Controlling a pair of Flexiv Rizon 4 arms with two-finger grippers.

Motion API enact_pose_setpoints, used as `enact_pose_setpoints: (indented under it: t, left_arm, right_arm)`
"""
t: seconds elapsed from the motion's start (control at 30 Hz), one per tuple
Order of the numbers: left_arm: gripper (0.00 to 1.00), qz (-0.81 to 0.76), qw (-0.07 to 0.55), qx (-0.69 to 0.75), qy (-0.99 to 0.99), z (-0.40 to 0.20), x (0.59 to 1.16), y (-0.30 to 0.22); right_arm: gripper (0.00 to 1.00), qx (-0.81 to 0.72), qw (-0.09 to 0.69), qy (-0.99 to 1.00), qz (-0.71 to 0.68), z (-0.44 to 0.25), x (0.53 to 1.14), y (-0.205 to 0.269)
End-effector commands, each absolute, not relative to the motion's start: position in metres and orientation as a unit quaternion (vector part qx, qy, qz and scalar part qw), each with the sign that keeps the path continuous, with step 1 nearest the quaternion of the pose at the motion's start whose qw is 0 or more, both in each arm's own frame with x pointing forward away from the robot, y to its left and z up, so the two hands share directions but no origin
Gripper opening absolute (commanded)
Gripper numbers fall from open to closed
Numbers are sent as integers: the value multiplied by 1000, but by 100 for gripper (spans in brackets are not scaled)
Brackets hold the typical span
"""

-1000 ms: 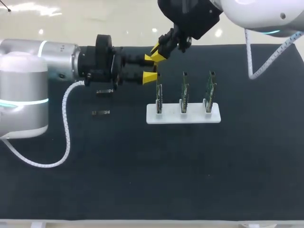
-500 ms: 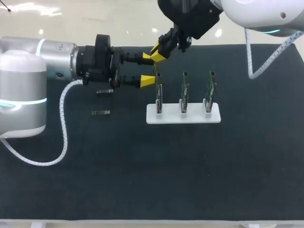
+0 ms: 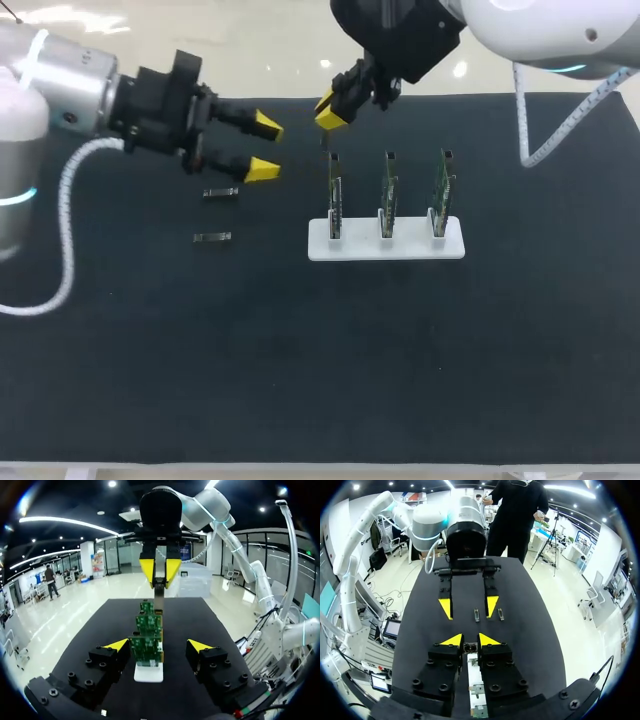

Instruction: Pick up the optical module with the left hand, and insert it into the network port with the right hand.

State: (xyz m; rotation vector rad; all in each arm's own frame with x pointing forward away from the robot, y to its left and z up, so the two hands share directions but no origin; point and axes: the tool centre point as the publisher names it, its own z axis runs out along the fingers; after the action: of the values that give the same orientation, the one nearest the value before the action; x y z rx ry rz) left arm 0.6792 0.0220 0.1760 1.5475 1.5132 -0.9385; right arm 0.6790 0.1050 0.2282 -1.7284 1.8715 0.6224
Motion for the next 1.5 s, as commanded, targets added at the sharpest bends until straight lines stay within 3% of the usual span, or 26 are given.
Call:
enact_pose_setpoints:
  t: [0.03, 0.6, 1.5]
  left_arm:
    - [100, -339, 329, 629, 617, 189, 681, 52]
    - [100, -297, 313, 652, 624, 204, 694, 119]
    - [100, -306, 318, 652, 617, 203, 694, 120]
  right_arm:
    - [0, -638, 256, 689, 232, 228, 682, 107]
    - [0, -643, 257, 683, 232, 225, 689, 109]
    - [0, -645, 205, 703, 218, 211, 716, 111]
